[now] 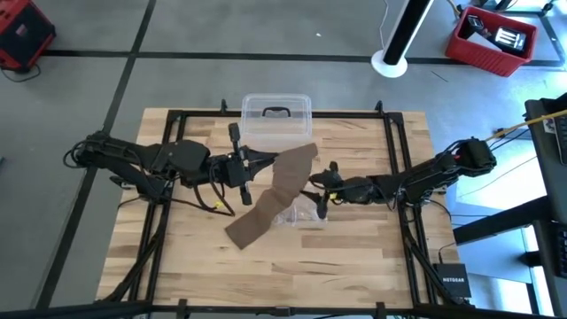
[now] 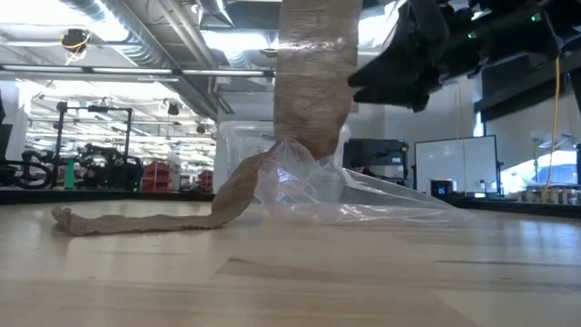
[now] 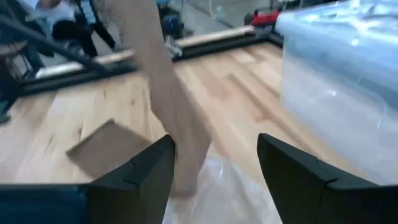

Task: Roll bandage
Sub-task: Roll the brown bandage

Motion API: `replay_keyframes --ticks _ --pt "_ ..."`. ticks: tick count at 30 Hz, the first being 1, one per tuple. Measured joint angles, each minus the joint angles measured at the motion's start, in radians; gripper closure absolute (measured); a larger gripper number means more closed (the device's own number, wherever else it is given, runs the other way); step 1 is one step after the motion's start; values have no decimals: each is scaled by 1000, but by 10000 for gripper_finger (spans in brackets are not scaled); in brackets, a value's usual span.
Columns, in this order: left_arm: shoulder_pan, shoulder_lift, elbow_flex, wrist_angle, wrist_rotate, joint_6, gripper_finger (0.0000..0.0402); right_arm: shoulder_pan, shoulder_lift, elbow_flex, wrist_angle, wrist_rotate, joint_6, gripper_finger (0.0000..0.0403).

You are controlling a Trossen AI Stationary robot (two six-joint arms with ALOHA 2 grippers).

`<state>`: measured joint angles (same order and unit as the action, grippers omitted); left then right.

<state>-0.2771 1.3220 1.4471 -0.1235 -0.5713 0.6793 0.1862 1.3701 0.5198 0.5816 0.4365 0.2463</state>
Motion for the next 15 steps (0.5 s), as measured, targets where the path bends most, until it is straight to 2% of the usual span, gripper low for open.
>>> replay_keyframes --ticks 7,10,12,15 --pt "0 0 0 7 1 -10 388 -18 112 2 283 -109 -105 171" --pt "-9 0 0 11 1 -15 387 -17 198 1 372 -106 -163 182" --pt "-18 0 0 11 2 -37 387 -18 239 0 417 -69 -222 214" --pt "-41 0 0 9 22 -68 387 -41 255 0 472 -16 -316 306"
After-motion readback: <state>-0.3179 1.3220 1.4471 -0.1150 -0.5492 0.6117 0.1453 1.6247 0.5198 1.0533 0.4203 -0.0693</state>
